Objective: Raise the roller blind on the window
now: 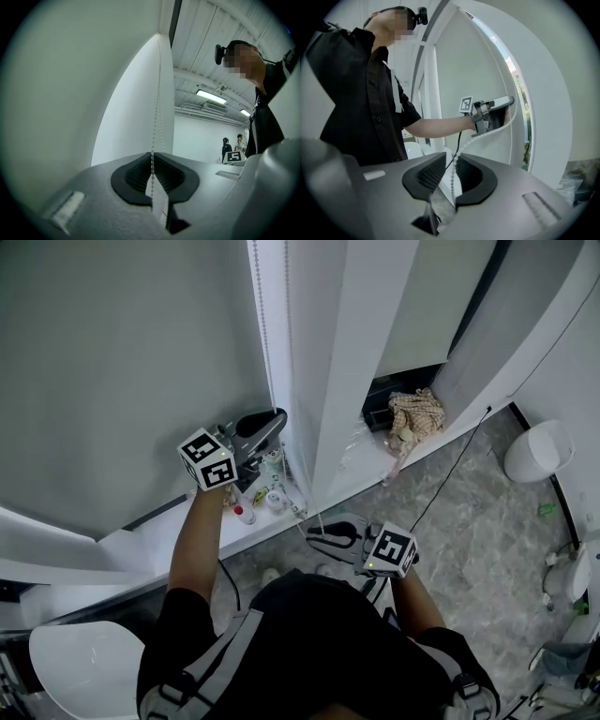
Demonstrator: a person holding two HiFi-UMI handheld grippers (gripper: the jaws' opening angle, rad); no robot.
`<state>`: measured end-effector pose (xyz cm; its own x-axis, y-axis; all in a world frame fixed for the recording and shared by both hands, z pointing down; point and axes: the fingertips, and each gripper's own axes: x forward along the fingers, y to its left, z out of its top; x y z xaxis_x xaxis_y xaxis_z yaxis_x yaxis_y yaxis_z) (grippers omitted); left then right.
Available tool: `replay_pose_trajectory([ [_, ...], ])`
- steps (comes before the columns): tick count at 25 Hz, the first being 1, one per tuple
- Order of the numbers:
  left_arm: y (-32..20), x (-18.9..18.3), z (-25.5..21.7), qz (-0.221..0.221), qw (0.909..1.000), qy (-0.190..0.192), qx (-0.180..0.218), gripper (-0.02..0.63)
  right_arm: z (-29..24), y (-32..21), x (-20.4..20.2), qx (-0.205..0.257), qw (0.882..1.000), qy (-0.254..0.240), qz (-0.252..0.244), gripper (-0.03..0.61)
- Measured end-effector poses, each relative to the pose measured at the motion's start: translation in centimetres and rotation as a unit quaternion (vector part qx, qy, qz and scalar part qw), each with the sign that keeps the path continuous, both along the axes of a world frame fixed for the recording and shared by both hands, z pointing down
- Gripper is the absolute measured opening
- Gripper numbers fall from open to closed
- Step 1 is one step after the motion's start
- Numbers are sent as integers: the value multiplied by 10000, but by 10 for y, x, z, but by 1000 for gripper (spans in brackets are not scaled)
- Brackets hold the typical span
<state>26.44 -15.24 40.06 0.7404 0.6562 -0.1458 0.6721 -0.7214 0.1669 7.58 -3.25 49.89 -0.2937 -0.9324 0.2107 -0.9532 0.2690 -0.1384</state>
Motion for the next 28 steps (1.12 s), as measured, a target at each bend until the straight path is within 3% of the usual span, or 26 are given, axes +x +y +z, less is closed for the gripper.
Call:
replay_pose_trajectory([
  [2, -5, -6, 0, -65, 10000, 4, -14, 18, 7, -7, 6, -223, 9996, 185, 36, 133],
  [8, -18, -32, -3, -229, 9996, 66, 119, 18, 32, -14, 42, -1143, 9862, 1003, 659, 204],
  [11, -22, -42, -3, -261, 9996, 107, 65, 18, 31, -6, 66, -1303, 9791, 1147, 1061, 238],
  [15, -27, -54, -7, -286, 9996, 55, -2, 18, 15, 4, 102, -1052, 9736, 863, 1831, 265],
  [19, -23, -57, -9, -261, 9997, 37, 11, 18, -6, 18, 136, -846, 9502, 1213, 2744, 265],
  [22, -17, -60, -9, -207, 9998, 38, -27, 18, -32, 21, 147, -465, 9360, 1468, 3165, 267],
  [24, -14, -65, -11, -150, 9998, 50, -132, 18, -57, 12, 142, -25, 9385, 1539, 3092, 259],
  [28, -9, -74, -13, -104, 9995, 79, -279, 18, -110, -32, 110, 866, 9646, 1049, 2257, 247],
])
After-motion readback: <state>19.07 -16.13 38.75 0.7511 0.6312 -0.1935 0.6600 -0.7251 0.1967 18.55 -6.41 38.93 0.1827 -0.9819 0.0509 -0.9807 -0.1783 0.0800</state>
